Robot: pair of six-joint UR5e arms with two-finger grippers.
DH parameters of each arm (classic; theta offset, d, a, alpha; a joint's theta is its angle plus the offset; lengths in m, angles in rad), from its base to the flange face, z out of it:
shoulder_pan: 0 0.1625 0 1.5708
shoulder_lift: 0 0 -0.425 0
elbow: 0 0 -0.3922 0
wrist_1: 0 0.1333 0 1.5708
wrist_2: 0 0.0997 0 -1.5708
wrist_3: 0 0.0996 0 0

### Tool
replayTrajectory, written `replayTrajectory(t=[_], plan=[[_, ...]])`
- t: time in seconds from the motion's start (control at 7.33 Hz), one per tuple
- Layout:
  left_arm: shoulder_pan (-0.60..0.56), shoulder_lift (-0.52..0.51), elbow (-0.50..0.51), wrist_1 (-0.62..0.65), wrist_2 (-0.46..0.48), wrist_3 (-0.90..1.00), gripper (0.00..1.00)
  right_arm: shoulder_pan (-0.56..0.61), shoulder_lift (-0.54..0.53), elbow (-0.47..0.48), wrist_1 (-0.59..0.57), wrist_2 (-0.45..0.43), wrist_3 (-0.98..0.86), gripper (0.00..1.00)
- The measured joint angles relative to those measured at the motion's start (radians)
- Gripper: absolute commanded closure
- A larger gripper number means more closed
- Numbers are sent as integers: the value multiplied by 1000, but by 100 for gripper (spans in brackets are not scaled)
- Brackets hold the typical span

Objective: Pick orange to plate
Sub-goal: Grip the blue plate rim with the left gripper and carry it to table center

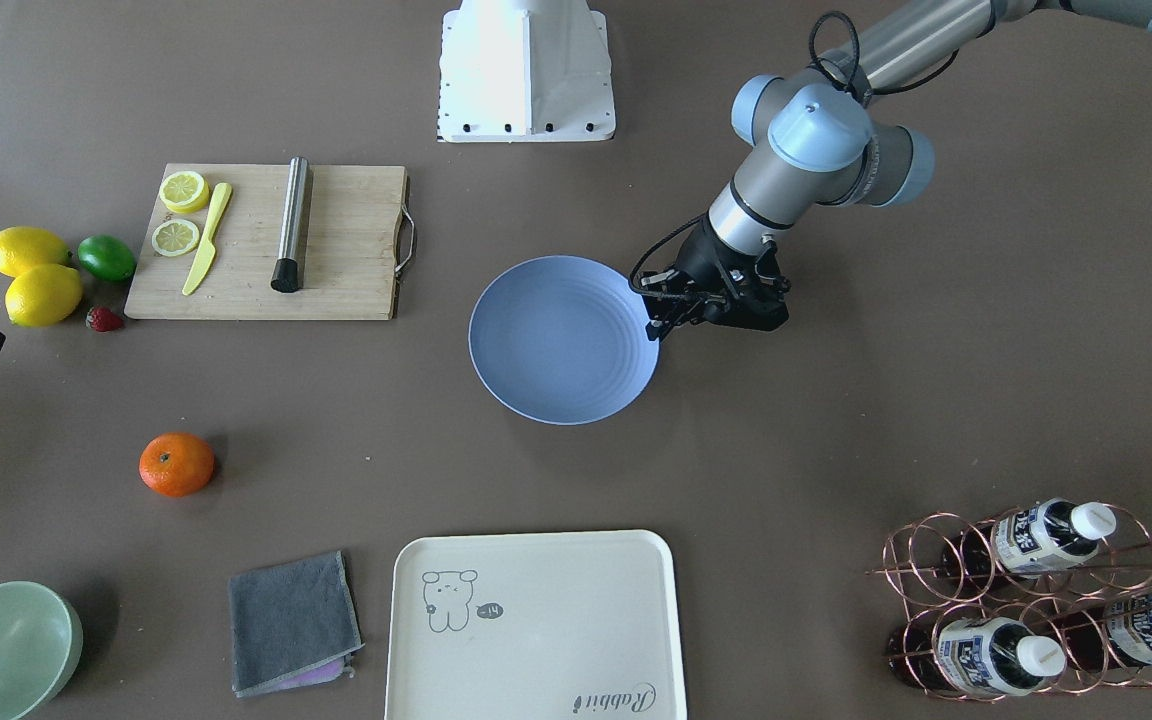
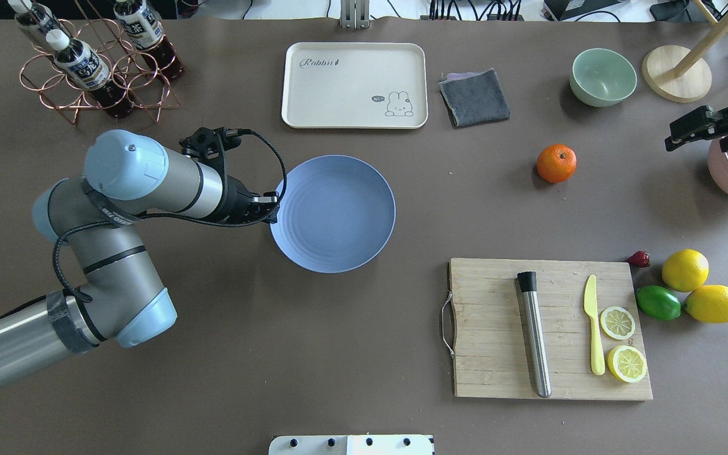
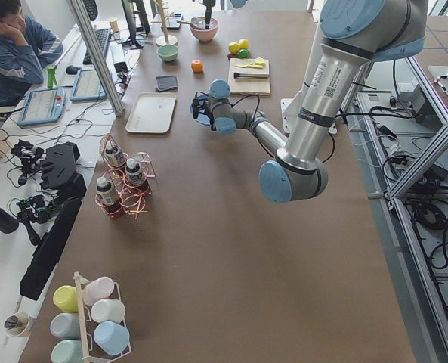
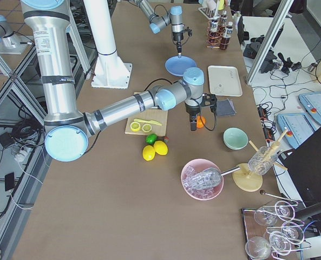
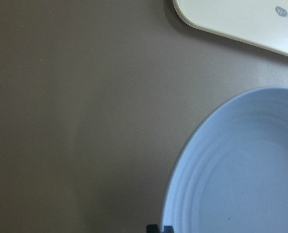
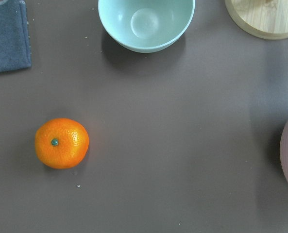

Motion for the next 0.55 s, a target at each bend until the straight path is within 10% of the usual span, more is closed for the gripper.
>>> replayTrajectory(t=[0.27,0.41,0.55], plan=[[39,-59,61,13,58,-10,95,-3,1,-2,0,0,0,0],[48,-79,75,14,72,-11,3,-4,1,-2,0,0,0,0],[52,-87,79,14,77,-10,2,-4,1,-2,0,0,0,0]])
